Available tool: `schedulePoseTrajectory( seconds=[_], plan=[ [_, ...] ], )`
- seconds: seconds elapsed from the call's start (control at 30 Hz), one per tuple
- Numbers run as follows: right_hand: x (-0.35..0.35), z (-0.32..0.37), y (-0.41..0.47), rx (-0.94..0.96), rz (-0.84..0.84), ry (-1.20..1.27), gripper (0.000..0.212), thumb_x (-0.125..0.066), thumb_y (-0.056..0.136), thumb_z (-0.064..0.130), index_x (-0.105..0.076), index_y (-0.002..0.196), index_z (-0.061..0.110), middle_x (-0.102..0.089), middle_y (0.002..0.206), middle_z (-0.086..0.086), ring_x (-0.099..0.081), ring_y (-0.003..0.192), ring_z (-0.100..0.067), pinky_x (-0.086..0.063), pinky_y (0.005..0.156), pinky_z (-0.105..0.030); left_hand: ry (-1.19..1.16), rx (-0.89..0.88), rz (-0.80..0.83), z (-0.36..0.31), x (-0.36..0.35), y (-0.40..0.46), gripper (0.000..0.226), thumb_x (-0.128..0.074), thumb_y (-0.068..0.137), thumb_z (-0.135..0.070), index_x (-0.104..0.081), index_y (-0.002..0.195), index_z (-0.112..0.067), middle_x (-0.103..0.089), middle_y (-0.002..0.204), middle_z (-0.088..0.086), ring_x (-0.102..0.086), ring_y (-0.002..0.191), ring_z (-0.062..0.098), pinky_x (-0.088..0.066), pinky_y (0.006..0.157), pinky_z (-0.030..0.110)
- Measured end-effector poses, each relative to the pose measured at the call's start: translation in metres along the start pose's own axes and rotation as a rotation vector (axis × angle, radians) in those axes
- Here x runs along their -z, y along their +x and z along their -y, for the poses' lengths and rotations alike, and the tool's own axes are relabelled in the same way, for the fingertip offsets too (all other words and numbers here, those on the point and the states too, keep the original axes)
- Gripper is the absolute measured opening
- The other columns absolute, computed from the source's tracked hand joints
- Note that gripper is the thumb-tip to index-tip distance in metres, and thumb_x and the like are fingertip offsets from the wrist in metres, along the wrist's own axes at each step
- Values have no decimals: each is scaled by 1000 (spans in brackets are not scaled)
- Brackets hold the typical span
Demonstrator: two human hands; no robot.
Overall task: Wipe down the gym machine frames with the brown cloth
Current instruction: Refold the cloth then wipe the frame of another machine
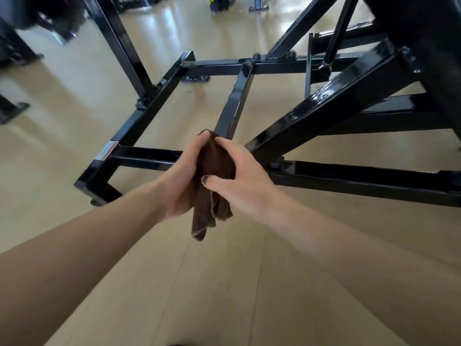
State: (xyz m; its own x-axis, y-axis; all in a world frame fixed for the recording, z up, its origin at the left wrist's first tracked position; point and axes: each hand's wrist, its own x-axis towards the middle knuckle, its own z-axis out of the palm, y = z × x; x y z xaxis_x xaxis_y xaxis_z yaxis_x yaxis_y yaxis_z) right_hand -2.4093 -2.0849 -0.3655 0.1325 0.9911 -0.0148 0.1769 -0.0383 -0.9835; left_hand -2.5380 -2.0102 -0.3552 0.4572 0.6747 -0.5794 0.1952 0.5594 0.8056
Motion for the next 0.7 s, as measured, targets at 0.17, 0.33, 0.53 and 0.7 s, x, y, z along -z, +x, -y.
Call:
schedulePoseTrajectory(
  seconds=[0.17, 0.33, 0.53, 0.7],
  plan=[
    [-15, -1, 7, 13, 138, -90, 85, -77, 84, 22, -28, 154, 31, -40, 148, 3, -57, 121, -20, -56, 98, -41, 34, 6, -193, 4, 25, -1, 41, -64, 92, -48, -77, 109, -14, -78, 102, 10, -77, 86, 24, -61, 64, 34],
    [4, -11, 14, 93, 7, -381, 79, -65, 96, 23, -19, 160, 29, -34, 153, 3, -52, 115, -12, -49, 89, -29, 288, -63, -570, -13, 48, 31, 35, -63, 95, -39, -62, 116, -11, -75, 100, 13, -74, 91, 30, -58, 90, 42],
    [28, -22, 21, 230, -122, -839, 76, -67, 96, 16, -24, 159, 18, -43, 142, -1, -57, 110, -16, -49, 85, -25, 749, -290, -624, -33, 57, 85, 35, -51, 103, -24, -52, 136, -12, -66, 120, 13, -64, 107, 31, -51, 98, 41],
    [17, -25, 46, 348, -106, -1168, 80, -69, 89, 16, -29, 158, 10, -49, 146, -7, -51, 129, -26, -42, 111, -38, 861, -442, -539, 2, 42, 120, 40, -52, 102, -22, -51, 141, -18, -67, 118, 9, -63, 104, 27, -50, 89, 37]
  ],
)
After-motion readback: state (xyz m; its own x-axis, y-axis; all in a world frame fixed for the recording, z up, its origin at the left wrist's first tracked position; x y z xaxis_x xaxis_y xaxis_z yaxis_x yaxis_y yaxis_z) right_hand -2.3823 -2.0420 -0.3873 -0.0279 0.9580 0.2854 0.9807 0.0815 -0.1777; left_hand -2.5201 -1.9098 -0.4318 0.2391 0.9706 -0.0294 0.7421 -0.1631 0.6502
